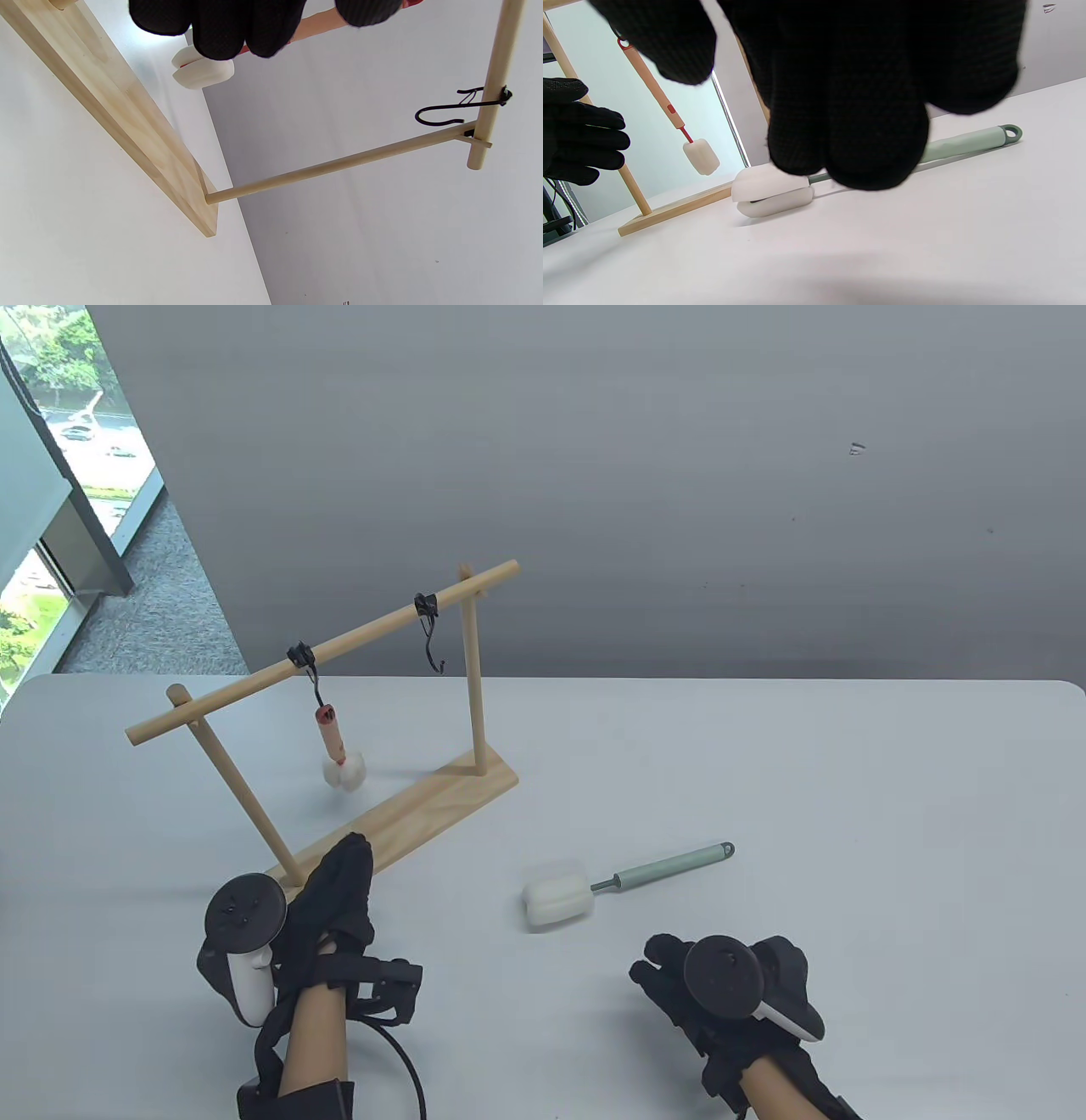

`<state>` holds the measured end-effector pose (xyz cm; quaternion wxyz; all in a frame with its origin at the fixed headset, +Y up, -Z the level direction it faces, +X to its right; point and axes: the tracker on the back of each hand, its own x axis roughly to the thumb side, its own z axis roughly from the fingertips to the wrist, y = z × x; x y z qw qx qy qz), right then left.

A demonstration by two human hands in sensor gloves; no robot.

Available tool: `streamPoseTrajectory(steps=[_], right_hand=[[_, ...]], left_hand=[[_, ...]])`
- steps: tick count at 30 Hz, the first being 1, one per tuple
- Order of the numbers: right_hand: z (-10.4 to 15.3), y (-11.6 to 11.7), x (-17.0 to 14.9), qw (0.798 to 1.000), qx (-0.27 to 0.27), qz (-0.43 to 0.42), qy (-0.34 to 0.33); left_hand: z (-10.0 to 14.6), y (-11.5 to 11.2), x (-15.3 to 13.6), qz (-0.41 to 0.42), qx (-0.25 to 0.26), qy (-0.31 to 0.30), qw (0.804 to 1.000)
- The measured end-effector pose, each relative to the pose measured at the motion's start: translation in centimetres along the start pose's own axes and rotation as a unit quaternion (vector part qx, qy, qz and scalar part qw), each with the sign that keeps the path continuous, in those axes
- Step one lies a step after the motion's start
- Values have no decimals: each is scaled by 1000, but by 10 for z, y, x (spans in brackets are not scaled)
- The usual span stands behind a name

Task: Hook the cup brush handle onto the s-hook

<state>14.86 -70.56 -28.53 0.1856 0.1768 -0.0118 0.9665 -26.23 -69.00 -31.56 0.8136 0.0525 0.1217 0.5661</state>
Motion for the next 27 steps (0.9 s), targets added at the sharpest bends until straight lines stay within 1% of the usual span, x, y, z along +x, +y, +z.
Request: streamPoseTrajectory(steps=[3, 7, 10, 14, 16, 18, 19, 23, 24, 26, 27], right_hand=[[0, -1, -3, 1000, 0, -5, 6], [1, -3, -8, 1000, -5, -17, 16], [1, -5, -16, 999, -12, -36, 33], [1, -9, -32, 995, -26, -77, 64], [1, -11, -40, 992, -34, -97, 77], [3, -13, -49, 986, -49, -125, 97], [3, -14, -51, 985, -51, -130, 100], [1, -13, -64, 977, -59, -164, 125], [1, -12, -65, 976, -58, -166, 128], [-4, -9, -68, 973, -51, -173, 141], [-6, -8, -69, 973, -49, -174, 144]], left_hand=[[3, -6, 1, -24, -4, -12, 1000], [8, -21, 4, -62, -18, -37, 997], [14, -38, 9, -97, -41, -65, 992], [27, -63, 17, -152, -71, -114, 979], [35, -76, 22, -182, -82, -144, 969], [47, -93, 27, -219, -94, -182, 954], [50, -97, 29, -229, -98, -193, 949], [73, -124, 35, -296, -128, -248, 913], [77, -128, 35, -308, -131, -257, 906], [88, -141, 30, -347, -141, -279, 884], [91, -144, 29, -362, -148, -283, 876]])
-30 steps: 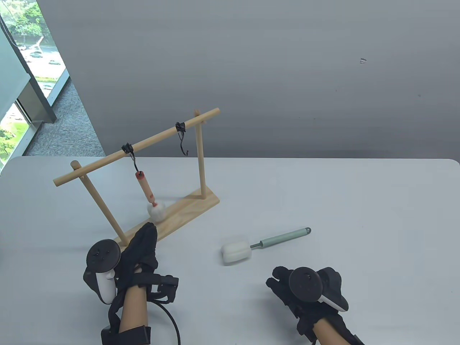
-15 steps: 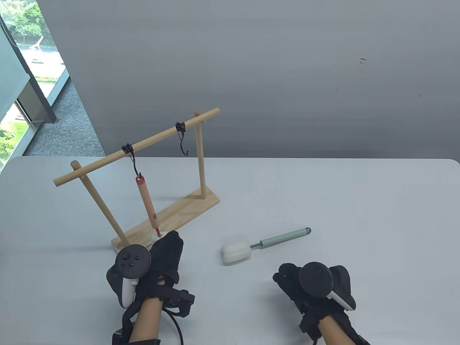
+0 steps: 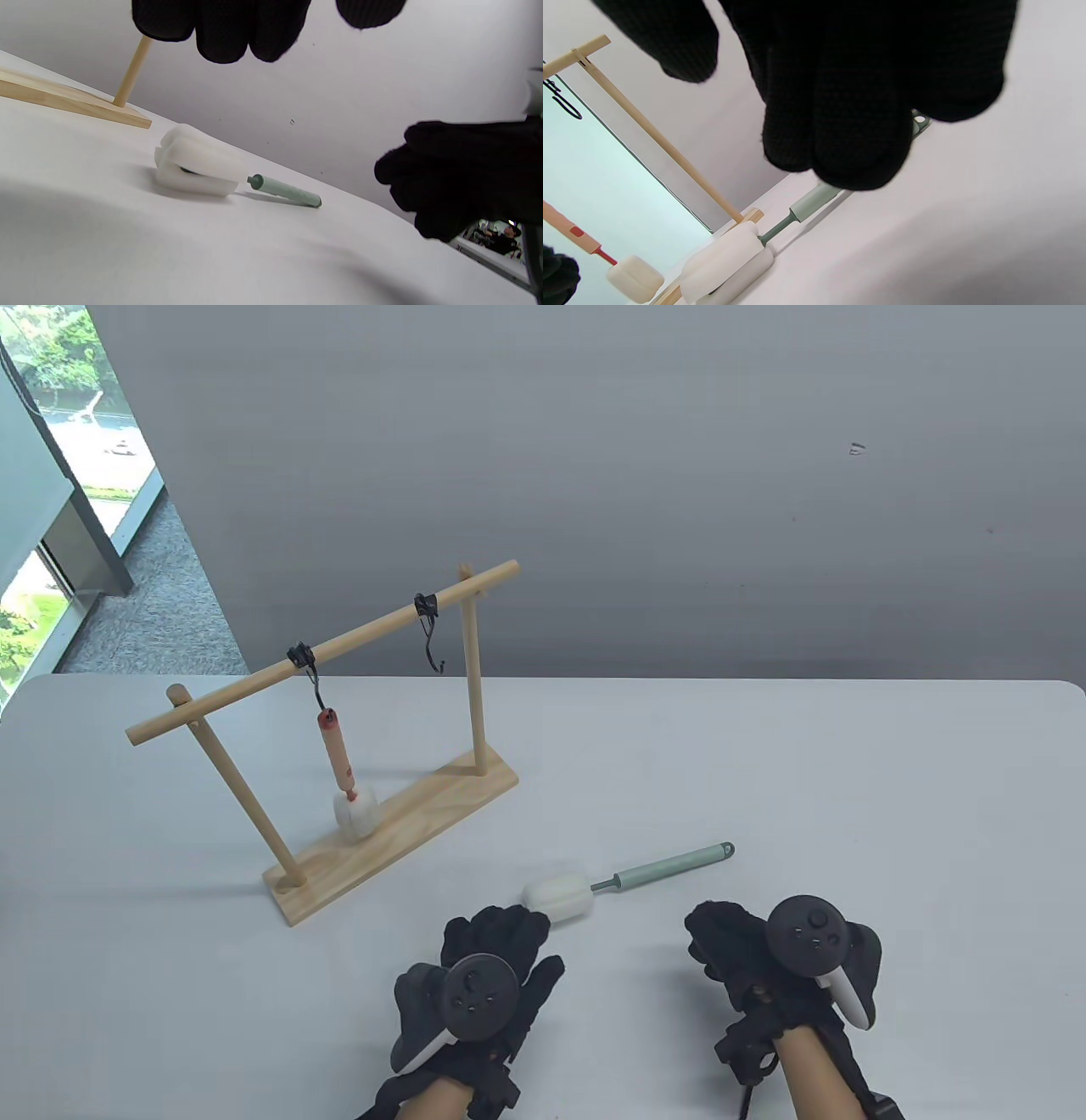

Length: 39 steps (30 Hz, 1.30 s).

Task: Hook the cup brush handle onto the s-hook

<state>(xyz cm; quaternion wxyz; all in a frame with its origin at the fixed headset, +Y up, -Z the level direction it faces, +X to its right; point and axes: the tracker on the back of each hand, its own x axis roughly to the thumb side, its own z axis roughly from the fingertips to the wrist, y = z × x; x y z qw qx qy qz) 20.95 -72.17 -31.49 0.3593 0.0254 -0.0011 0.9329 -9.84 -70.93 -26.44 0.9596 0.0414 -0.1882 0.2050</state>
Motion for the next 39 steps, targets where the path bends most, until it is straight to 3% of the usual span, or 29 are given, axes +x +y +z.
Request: streamPoseTrajectory(steps=[3, 7, 13, 26, 33, 39], right_hand=[[-9, 6, 0, 1000, 12, -1, 18], [-29, 12, -3, 996, 51, 15, 65], [-60, 22, -3, 992, 52, 12, 112], [-119, 59, 25, 982, 72, 112, 134], [-134, 74, 16, 968, 127, 121, 178], [-135, 77, 15, 964, 125, 134, 191]], left_hand=[[4, -10, 9, -58, -45, -15, 997], [7, -15, 10, -88, -60, -16, 994], [7, -18, 4, -88, -69, -10, 994], [5, -24, -2, -108, -84, 18, 990], [5, -23, -4, -108, -75, 37, 991], [4, -26, -4, -117, -84, 38, 989]])
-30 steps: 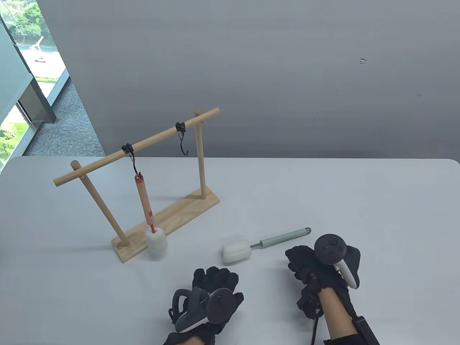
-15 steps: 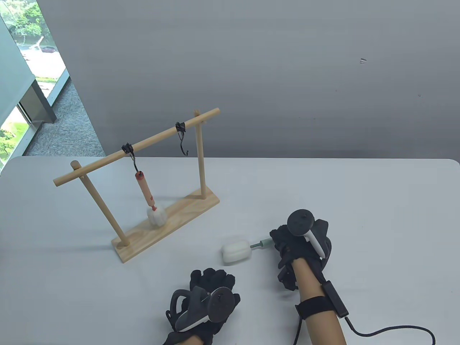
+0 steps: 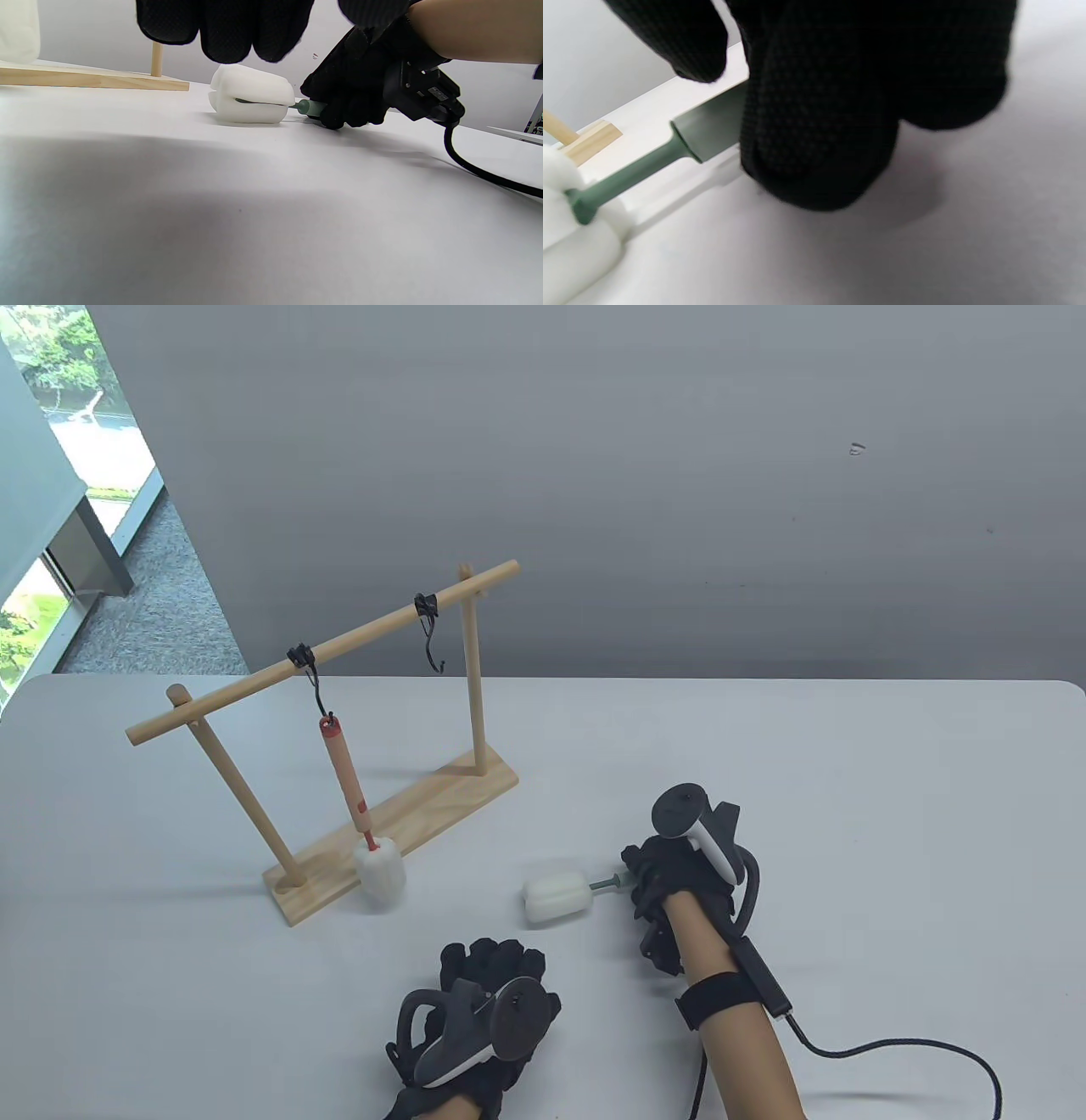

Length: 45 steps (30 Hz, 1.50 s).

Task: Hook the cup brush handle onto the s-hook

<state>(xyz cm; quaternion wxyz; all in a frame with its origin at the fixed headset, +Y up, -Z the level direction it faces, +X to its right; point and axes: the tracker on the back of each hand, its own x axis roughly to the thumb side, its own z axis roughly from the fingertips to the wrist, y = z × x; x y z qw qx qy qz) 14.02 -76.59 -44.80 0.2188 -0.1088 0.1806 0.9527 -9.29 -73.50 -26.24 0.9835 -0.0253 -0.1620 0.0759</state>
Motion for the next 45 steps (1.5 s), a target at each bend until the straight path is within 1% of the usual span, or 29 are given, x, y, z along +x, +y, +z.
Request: streamPoseTrajectory(steps=[4, 10, 15, 20, 22, 24, 27, 28, 29, 31, 35, 37, 38, 40, 41, 42, 44, 45], right_hand=[[-1, 3, 1, 1000, 3, 9, 6], [3, 4, 4, 997, -45, 48, 29], [5, 4, 4, 997, -57, 50, 27], [16, 0, 6, 996, -73, 47, -15], [26, -2, 9, 993, -94, 55, -50], [38, -6, 9, 988, -113, 58, -86], [54, -12, 8, 981, -128, 49, -138], [61, -14, 7, 976, -126, 42, -171], [66, -15, 6, 974, -127, 38, -186], [81, -20, 1, 968, -138, 43, -204], [106, -27, -7, 956, -151, 31, -250], [118, -29, -11, 951, -166, 25, -260], [125, -30, -14, 946, -173, 26, -272], [137, -30, -18, 938, -185, 27, -292], [141, -29, -21, 934, -191, 27, -300], [144, -28, -22, 932, -196, 27, -304], [151, -27, -27, 926, -209, 27, -314], [155, -25, -30, 918, -217, 28, -330]], left_hand=[[0, 0, -1, 0, 1, 3, 1000], [0, 0, -1, 1, 5, 3, 1000], [0, 0, -2, 3, 5, 5, 1000], [-1, 3, -7, 24, 21, 20, 999], [0, 5, -11, 44, 54, 30, 997], [-1, 7, -15, 53, 65, 42, 996], [-3, 9, -19, 75, 75, 50, 993], [-5, 10, -22, 100, 77, 57, 990], [-6, 11, -24, 129, 83, 63, 986], [-12, 13, -29, 214, 99, 88, 968], [-28, 13, -30, 287, 68, 89, 951], [-38, 11, -27, 355, 62, 72, 930], [-44, 9, -23, 417, 63, 69, 904], [-52, 5, -13, 491, 63, 66, 867], [-56, 3, -7, 508, 58, 59, 857], [-59, 2, -2, 505, 52, 51, 860], [-64, -1, 8, 476, 38, 32, 878], [-65, -3, 14, 451, 30, 16, 892]])
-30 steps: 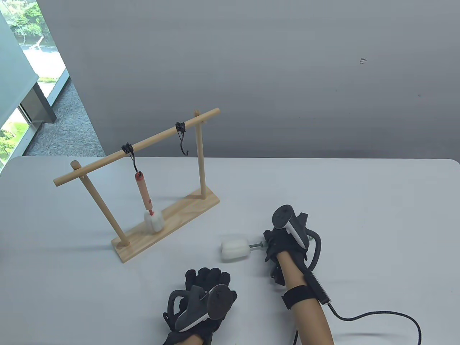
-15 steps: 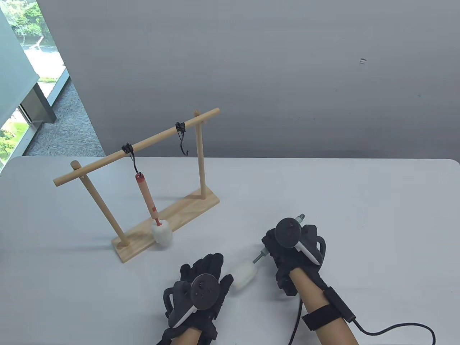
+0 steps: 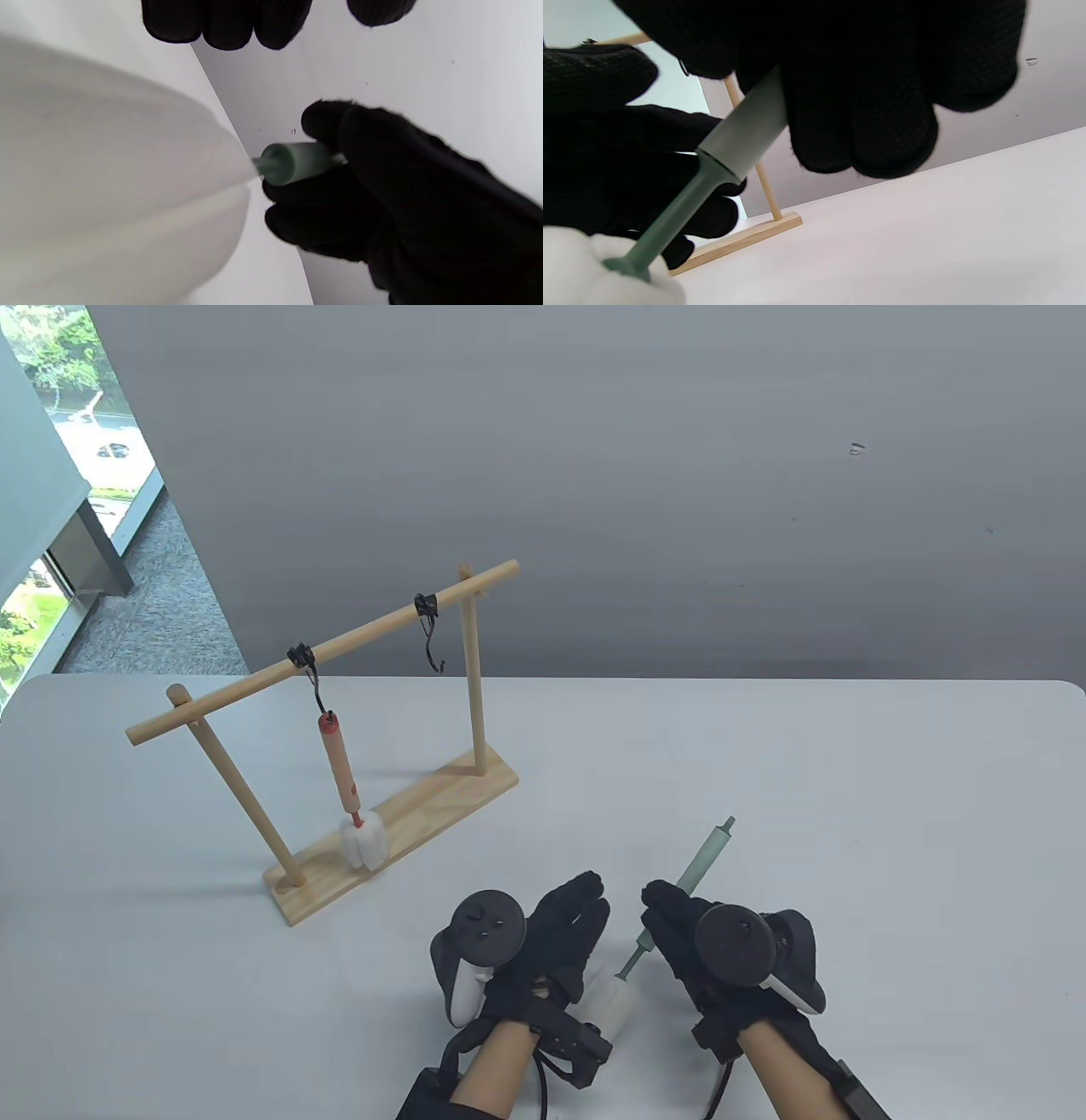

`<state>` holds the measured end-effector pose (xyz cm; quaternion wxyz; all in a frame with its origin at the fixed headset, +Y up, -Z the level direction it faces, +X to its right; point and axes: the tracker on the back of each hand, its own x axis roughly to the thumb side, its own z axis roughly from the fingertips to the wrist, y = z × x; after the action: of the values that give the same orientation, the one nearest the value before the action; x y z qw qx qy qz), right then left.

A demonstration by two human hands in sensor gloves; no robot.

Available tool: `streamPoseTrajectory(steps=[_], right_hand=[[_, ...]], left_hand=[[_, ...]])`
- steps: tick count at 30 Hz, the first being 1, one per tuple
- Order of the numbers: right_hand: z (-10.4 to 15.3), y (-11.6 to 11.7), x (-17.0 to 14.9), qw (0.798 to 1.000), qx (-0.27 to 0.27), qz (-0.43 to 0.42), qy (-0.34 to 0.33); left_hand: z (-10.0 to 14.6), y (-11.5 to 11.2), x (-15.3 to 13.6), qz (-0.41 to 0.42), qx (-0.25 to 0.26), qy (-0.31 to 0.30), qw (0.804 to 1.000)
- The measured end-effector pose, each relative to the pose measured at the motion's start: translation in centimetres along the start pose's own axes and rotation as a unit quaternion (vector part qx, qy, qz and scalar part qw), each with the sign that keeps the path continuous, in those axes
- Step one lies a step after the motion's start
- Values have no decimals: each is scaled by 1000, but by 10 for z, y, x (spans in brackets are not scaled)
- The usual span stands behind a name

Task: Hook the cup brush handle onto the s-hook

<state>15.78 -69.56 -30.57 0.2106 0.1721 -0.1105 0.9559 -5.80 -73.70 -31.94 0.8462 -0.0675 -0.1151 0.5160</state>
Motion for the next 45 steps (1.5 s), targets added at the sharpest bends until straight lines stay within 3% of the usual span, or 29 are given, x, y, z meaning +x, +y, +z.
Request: streamPoseTrajectory(steps=[3, 8, 24, 37, 41, 45], right_hand=[[7, -1, 0, 1000, -12, -1, -21], [15, -2, 2, 999, -23, 5, -43], [18, 3, 14, 994, -17, 4, -107], [20, 4, 20, 992, -12, 15, -127], [22, 4, 21, 991, -19, 14, -128], [25, -2, 20, 991, -63, 0, -114]], left_hand=[[2, -12, 7, -48, -40, -20, 998], [8, -19, 9, -75, -52, -32, 995], [8, -23, 0, -66, -144, -36, 987], [10, -28, 4, -98, -115, -35, 988], [8, -22, 1, -73, -104, -24, 992], [4, -9, -6, -20, -73, 2, 997]])
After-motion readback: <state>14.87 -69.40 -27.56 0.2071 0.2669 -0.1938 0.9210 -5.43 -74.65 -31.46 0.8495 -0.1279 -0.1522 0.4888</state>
